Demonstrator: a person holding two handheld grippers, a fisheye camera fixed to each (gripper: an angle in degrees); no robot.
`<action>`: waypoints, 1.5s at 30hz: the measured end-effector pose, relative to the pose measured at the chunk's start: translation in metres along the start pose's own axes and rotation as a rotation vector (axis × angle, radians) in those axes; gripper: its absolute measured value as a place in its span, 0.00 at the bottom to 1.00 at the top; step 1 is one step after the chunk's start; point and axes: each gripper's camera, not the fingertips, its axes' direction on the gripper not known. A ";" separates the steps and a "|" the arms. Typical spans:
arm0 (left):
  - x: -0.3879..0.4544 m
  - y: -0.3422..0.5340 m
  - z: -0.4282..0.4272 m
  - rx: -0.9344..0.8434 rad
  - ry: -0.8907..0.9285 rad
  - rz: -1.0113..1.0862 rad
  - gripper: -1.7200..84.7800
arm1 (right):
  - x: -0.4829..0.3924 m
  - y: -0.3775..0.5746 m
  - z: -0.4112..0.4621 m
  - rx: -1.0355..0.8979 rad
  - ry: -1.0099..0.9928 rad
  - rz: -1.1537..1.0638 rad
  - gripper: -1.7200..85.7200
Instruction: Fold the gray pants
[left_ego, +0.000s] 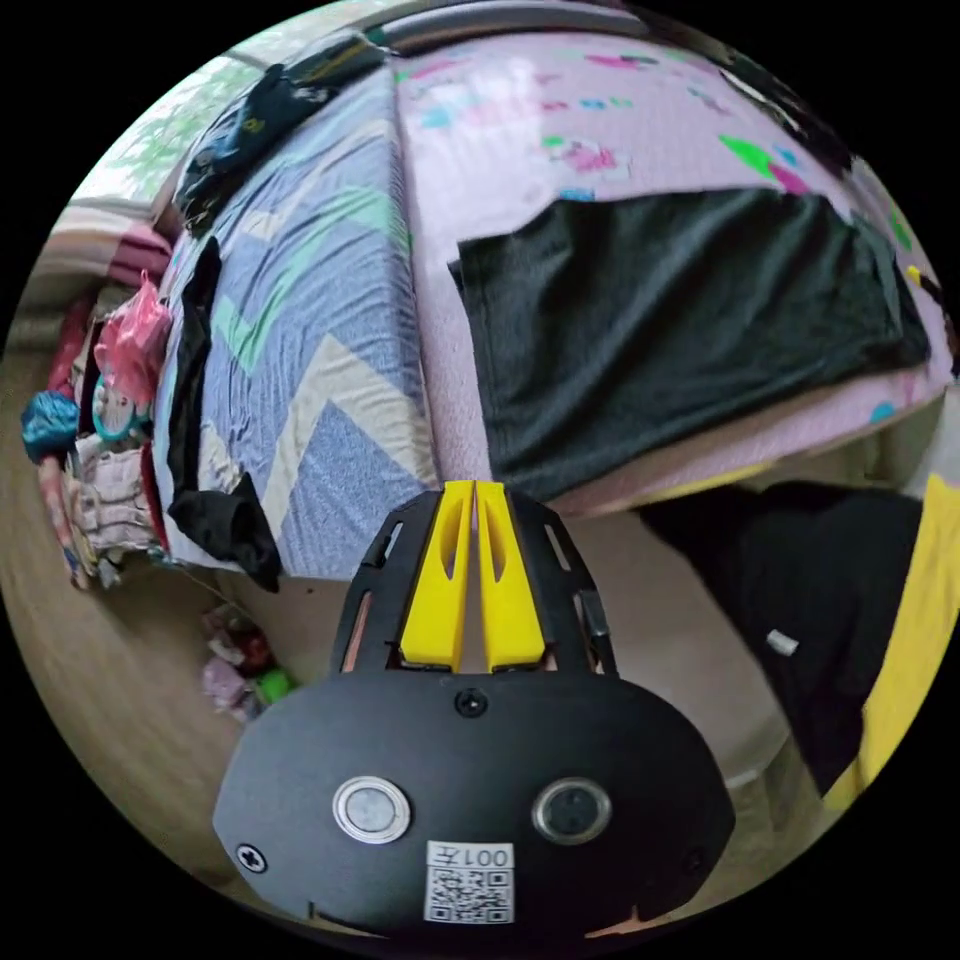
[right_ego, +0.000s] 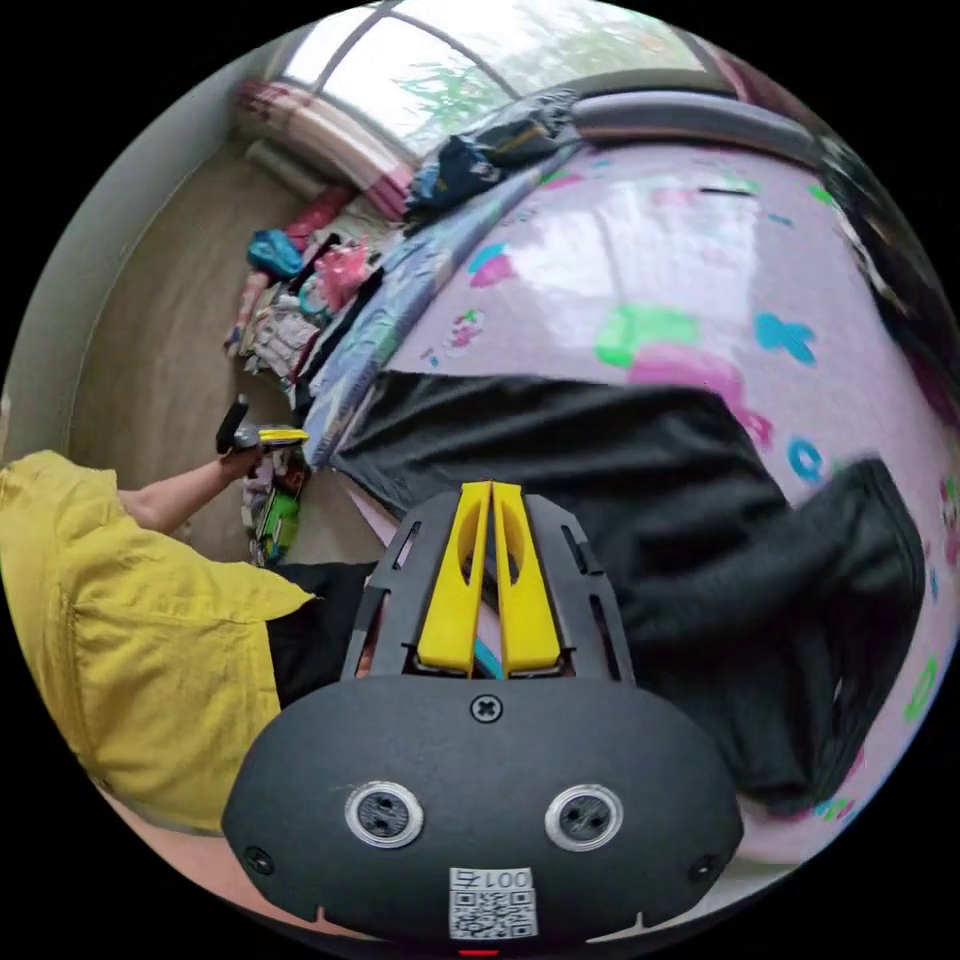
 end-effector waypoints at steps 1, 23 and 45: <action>-0.011 -0.006 -0.008 0.036 0.056 -0.041 0.00 | -0.012 -0.029 0.017 -0.015 -0.015 -0.052 0.03; -0.191 -0.079 -0.022 0.190 0.572 -0.163 0.01 | -0.162 -0.326 0.410 -0.658 -0.159 -0.583 0.10; -0.222 -0.146 -0.062 0.080 0.783 0.122 0.00 | -0.203 -0.270 0.354 -0.645 -0.410 -0.835 0.02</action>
